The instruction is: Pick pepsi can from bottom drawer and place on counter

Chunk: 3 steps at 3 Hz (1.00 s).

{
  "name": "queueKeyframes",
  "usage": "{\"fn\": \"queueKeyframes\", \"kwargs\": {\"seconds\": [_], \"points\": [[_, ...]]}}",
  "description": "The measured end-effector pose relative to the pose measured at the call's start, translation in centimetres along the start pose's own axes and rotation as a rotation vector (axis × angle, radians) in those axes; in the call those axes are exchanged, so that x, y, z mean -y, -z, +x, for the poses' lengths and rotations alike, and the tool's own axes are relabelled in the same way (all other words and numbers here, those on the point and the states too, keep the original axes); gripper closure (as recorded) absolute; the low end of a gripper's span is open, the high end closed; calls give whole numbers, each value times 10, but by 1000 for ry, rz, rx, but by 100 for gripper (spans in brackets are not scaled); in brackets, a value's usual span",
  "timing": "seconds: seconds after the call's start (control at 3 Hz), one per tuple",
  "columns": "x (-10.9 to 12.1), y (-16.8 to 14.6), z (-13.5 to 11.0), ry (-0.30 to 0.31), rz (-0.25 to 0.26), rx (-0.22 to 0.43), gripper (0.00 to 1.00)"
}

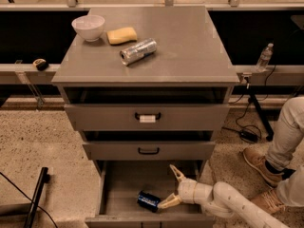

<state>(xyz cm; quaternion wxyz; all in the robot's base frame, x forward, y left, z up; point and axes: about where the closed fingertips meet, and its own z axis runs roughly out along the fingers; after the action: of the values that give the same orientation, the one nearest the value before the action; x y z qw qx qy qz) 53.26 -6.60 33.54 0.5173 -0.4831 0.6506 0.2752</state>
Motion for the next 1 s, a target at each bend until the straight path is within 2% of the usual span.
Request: {"fn": "queueKeyframes", "kwargs": {"seconds": [0.33, 0.67, 1.0], "points": [[-7, 0, -6, -5, -39, 42, 0], [-8, -14, 12, 0, -34, -58, 0], [-13, -40, 33, 14, -8, -173, 0]]}}
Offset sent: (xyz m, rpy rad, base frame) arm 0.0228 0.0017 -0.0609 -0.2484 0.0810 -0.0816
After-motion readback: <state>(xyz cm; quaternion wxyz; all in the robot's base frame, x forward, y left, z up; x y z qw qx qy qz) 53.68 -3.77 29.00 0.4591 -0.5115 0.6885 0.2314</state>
